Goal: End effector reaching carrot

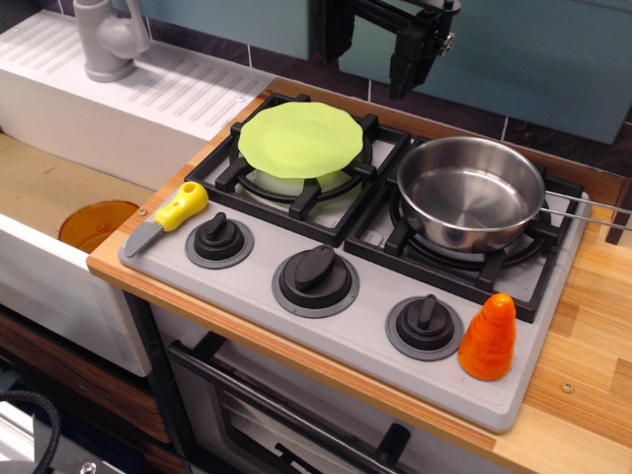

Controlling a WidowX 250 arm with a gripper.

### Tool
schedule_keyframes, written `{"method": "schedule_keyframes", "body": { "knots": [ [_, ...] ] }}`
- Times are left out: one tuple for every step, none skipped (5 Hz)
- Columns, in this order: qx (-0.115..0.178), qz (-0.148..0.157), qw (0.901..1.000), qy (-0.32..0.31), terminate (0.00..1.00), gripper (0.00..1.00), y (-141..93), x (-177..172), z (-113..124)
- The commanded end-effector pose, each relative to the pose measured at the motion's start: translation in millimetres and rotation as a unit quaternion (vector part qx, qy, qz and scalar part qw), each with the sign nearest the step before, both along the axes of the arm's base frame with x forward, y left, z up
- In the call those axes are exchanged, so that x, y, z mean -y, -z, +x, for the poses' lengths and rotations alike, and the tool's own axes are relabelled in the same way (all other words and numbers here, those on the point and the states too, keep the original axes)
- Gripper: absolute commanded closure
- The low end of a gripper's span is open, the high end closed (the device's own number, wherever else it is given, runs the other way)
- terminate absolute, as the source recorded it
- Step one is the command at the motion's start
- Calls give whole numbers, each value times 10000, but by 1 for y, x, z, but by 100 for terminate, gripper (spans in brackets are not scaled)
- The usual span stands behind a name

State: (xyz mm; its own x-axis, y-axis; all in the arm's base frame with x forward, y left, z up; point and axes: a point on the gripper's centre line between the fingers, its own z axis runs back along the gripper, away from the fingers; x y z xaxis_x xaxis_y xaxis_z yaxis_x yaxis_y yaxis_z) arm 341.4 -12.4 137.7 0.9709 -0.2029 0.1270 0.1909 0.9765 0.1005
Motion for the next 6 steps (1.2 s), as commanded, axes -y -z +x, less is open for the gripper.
{"method": "schedule_keyframes", "body": {
  "knots": [
    [0,0,10000,0,0,0,0,0,0],
    [-80,-43,9997,229,0,0,-3,16,-5],
    [-606,-2,9976,327,0,0,4,41,-13],
    [-653,131,9976,205,0,0,0,56,-24],
    [-752,208,9969,96,0,0,-5,70,-35],
    [-697,212,9973,6,0,0,-1,82,-48]
  ]
}}
